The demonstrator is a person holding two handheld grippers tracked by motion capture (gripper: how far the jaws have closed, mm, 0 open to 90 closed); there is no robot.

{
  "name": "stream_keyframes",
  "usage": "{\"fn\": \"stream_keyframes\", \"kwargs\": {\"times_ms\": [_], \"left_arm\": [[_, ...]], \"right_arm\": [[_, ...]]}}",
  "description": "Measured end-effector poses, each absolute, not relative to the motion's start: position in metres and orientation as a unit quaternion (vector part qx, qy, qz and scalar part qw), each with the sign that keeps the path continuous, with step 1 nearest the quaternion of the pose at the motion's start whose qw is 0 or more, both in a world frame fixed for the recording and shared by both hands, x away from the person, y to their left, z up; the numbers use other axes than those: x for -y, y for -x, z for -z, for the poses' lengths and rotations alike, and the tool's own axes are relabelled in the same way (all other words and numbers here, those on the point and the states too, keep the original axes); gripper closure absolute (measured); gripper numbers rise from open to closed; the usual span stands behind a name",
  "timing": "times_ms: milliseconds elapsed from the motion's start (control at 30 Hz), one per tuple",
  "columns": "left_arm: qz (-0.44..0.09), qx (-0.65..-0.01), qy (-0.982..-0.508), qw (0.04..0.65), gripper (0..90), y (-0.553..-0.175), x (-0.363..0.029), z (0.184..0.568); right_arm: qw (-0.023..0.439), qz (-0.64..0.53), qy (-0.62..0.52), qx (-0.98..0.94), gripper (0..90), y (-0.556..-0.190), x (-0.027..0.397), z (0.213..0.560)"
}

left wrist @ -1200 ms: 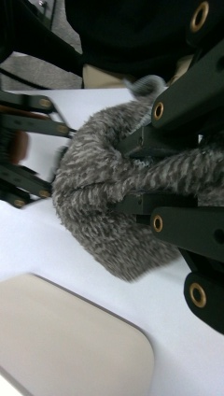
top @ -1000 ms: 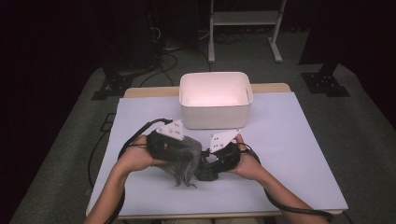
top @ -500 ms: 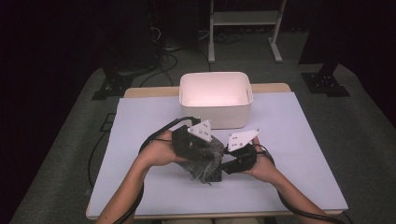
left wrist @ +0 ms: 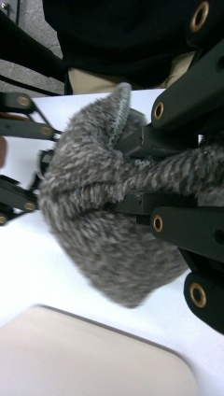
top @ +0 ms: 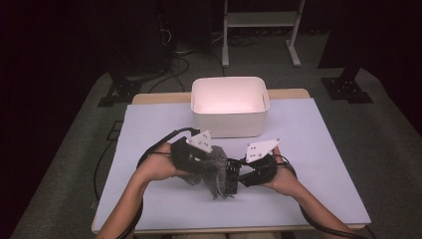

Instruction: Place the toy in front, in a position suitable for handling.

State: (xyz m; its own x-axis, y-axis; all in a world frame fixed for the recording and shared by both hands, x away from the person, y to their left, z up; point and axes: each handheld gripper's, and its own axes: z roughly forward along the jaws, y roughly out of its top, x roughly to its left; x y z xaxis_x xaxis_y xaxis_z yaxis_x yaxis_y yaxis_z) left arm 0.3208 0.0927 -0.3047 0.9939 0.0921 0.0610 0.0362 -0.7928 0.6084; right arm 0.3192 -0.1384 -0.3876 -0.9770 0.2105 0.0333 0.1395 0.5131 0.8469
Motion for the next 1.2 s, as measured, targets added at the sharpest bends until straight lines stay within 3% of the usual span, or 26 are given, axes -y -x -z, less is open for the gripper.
{"fn": "stream_keyframes", "kwargs": {"times_ms": [533, 1200], "left_arm": [[-0.04, 0.006, -0.954, 0.298, 76.4, -0.321, -0.054, 0.294], [-0.029, -0.045, -0.946, 0.319, 76.1, -0.329, -0.096, 0.311]], "right_arm": [[0.056, -0.477, -0.08, -0.873, 56.8, -0.316, 0.111, 0.388], [0.043, -0.475, -0.106, -0.873, 56.8, -0.318, 0.14, 0.387]]}}
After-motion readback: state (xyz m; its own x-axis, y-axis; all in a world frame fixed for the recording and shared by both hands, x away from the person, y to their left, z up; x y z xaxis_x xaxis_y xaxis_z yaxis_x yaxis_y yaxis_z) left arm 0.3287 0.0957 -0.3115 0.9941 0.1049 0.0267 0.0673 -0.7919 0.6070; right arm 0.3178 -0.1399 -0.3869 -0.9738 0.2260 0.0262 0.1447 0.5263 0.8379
